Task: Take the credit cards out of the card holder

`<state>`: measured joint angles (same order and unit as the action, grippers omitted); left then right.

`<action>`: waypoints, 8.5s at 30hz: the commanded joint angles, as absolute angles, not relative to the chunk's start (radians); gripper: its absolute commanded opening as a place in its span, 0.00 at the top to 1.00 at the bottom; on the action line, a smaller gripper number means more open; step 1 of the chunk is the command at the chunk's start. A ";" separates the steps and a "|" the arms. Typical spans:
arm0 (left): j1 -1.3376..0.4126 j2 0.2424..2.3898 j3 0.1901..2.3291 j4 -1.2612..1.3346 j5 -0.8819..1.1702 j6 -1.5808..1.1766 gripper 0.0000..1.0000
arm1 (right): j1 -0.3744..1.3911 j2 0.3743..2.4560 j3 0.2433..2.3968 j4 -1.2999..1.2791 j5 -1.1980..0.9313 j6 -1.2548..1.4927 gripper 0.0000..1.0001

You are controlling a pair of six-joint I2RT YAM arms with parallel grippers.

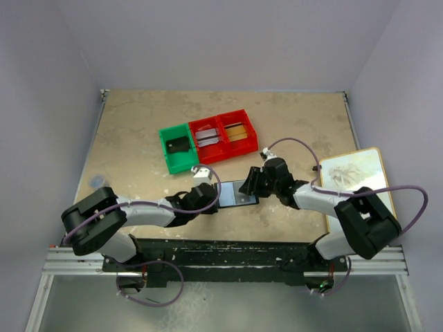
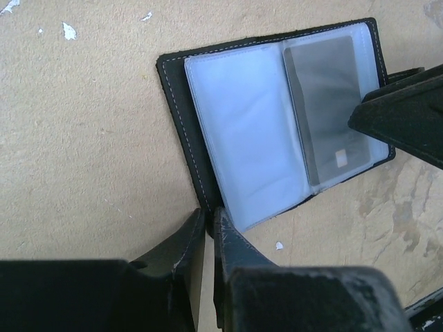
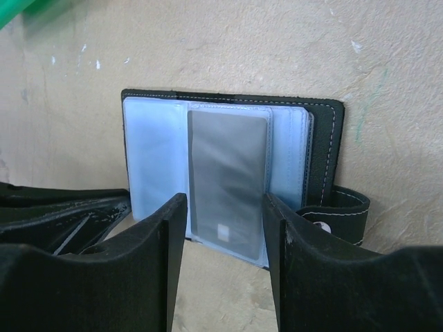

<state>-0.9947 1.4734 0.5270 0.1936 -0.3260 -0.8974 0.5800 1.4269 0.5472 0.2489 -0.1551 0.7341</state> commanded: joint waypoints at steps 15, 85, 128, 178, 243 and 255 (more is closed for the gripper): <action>-0.991 1.465 0.557 0.224 -0.305 -0.891 0.98 | 0.583 1.393 0.537 0.445 -0.399 0.810 0.48; -0.951 1.151 0.450 0.142 -0.374 -0.931 0.40 | 0.619 1.690 0.367 0.737 -0.403 0.882 0.53; -0.948 1.429 0.638 0.226 -0.294 -0.922 0.70 | 0.638 1.511 0.504 0.512 -0.195 0.898 0.61; -0.894 1.584 0.658 0.150 -0.234 -0.888 1.00 | 0.616 1.605 0.399 0.760 -0.282 1.071 0.64; -0.904 1.402 0.601 0.315 -0.152 -0.864 0.44 | 0.505 1.540 0.403 0.648 -0.310 0.940 0.97; -0.902 1.646 0.691 0.341 -0.114 -0.959 0.67 | 0.503 1.558 0.388 0.711 -0.320 0.984 0.96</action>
<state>-0.9016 1.6253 0.6739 0.3389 -0.0978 -0.9226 0.5091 1.5513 0.3885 0.6754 -0.3084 0.9791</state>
